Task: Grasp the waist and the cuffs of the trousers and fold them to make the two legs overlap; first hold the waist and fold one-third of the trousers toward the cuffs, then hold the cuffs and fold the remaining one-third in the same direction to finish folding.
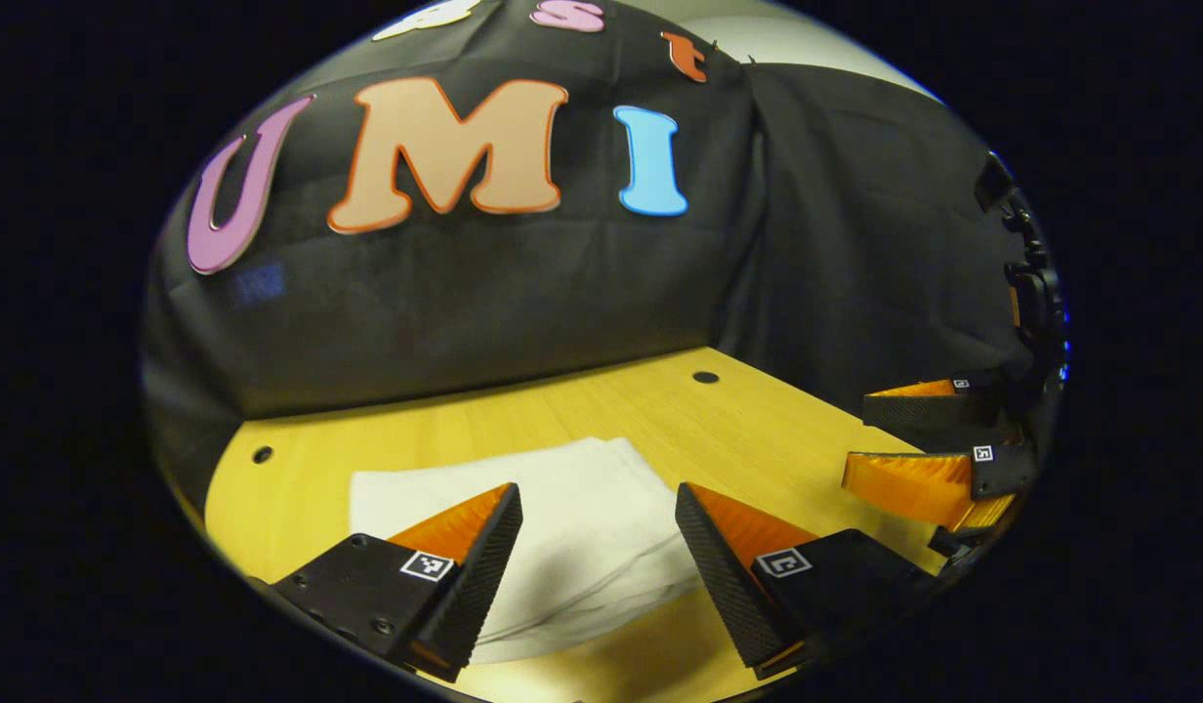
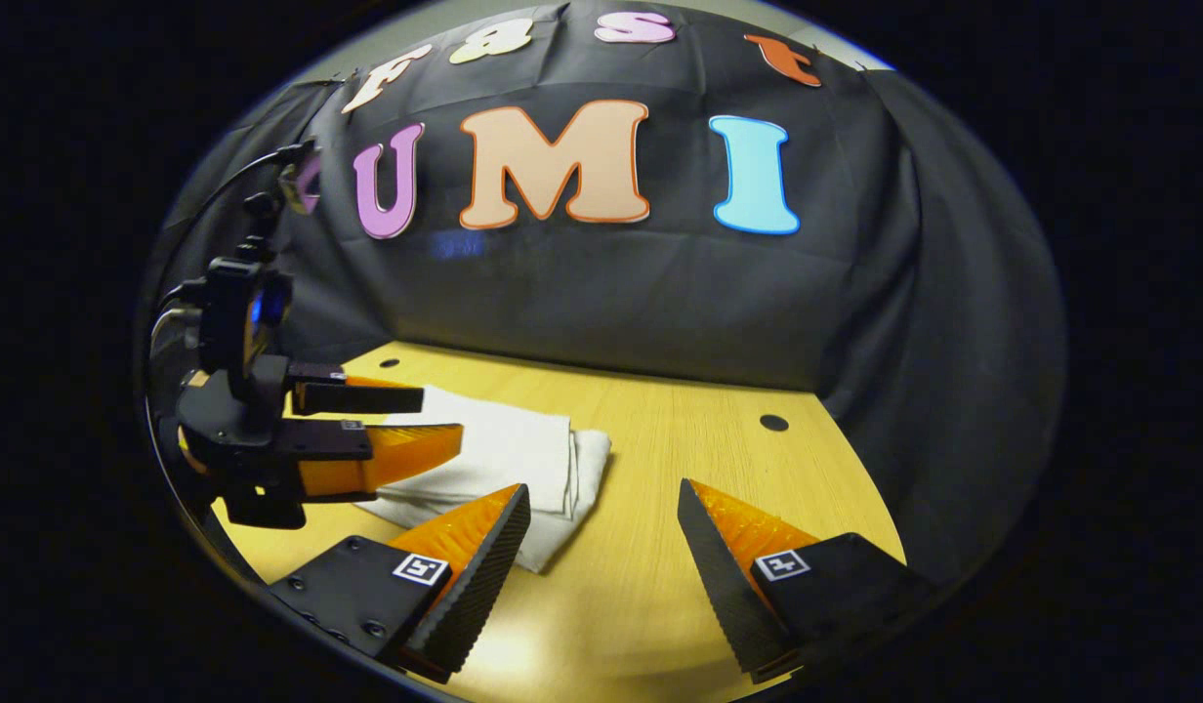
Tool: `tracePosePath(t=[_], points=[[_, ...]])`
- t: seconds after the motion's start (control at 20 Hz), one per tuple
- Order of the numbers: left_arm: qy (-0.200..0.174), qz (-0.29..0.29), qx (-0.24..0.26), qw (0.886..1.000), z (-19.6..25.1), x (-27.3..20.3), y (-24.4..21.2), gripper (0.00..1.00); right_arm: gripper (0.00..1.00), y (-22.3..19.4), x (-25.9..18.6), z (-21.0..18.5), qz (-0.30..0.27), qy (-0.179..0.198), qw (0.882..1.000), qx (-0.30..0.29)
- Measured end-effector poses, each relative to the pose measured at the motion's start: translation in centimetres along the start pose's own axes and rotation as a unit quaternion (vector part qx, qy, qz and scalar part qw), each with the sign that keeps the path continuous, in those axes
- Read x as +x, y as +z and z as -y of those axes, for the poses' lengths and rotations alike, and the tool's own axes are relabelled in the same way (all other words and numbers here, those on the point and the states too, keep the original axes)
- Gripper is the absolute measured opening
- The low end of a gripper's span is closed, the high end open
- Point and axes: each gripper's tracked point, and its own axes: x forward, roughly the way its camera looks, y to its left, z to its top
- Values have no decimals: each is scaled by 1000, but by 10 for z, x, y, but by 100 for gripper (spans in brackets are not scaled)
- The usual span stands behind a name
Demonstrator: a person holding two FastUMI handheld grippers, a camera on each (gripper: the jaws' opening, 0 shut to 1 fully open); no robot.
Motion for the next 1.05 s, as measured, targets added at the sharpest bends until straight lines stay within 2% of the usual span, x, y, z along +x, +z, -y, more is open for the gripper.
tracePosePath(t=[0.2,0.4,0.55,0.7,0.8,0.85,0.95,1.05], points=[[88,34,2,996,-72,-49,26,96,98,48,0,-37,50,2,999,2],[146,53,-7,988,-133,-93,42,96,98,98,-6,-74,107,2,994,13],[188,69,-15,980,-174,-126,55,96,98,131,-9,-104,148,16,988,29],[227,91,-21,969,-209,-153,65,96,98,142,-11,-119,164,11,986,35],[245,107,-15,963,-226,-170,72,96,98,143,-14,-126,165,8,985,41],[252,111,-10,961,-232,-174,74,100,98,142,-15,-129,166,10,985,41],[256,115,-5,960,-238,-182,75,96,98,142,-15,-132,162,8,986,39],[253,121,-6,960,-240,-184,79,96,98,145,-20,-129,166,0,985,38]])
